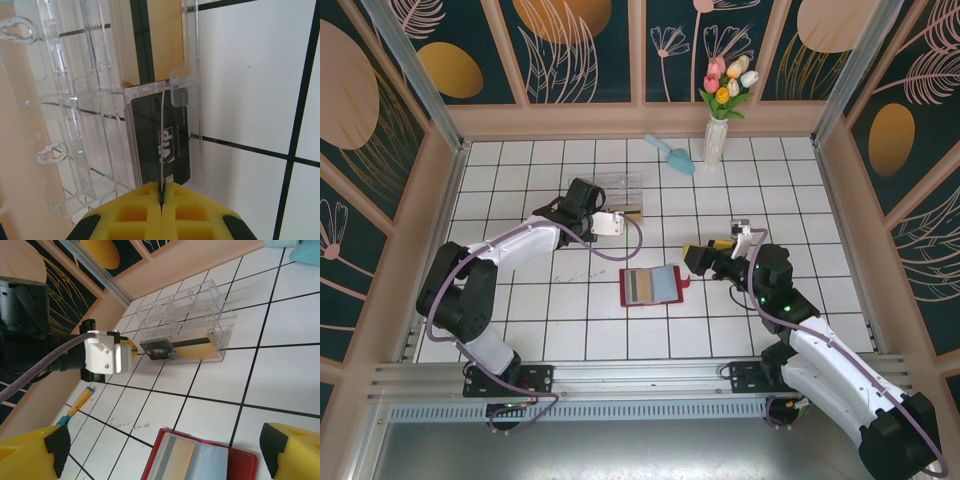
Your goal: Take the credit cards out of the card holder
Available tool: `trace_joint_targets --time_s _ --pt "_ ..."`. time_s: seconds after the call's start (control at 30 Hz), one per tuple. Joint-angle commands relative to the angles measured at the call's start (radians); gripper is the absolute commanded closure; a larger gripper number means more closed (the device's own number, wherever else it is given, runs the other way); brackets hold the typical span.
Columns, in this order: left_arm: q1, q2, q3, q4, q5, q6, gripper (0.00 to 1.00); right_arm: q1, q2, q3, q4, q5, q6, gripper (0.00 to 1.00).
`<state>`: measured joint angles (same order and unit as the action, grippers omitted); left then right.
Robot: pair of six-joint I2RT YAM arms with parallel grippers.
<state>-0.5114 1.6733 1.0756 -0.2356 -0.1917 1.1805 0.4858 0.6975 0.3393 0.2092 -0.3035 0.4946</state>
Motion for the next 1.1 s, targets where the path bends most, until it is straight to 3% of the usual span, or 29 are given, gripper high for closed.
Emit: trace_joint_targets --time_s 0.0,0.8,0.9,0.97,1.07 --pt "0.017 0.031 0.038 0.006 0.022 -0.016 1.00 -0.003 -0.001 -0.008 0.010 0.012 -0.019 0.01" --pt "0.048 0.162 0.115 -0.028 0.038 -0.152 1.00 -0.008 -0.001 -0.013 0.018 0.003 -0.014 0.01" --pt "0.048 0.163 0.116 -0.023 0.032 -0.156 0.92 -0.009 -0.001 -0.014 0.021 0.000 -0.014 0.01" --pt "0.048 0.161 0.115 -0.014 0.024 -0.160 0.79 -0.009 -0.001 -0.017 0.024 0.000 -0.012 0.01" --pt "0.050 0.163 0.112 0.004 0.012 -0.165 0.72 -0.008 -0.001 -0.019 0.026 -0.002 -0.012 0.01"
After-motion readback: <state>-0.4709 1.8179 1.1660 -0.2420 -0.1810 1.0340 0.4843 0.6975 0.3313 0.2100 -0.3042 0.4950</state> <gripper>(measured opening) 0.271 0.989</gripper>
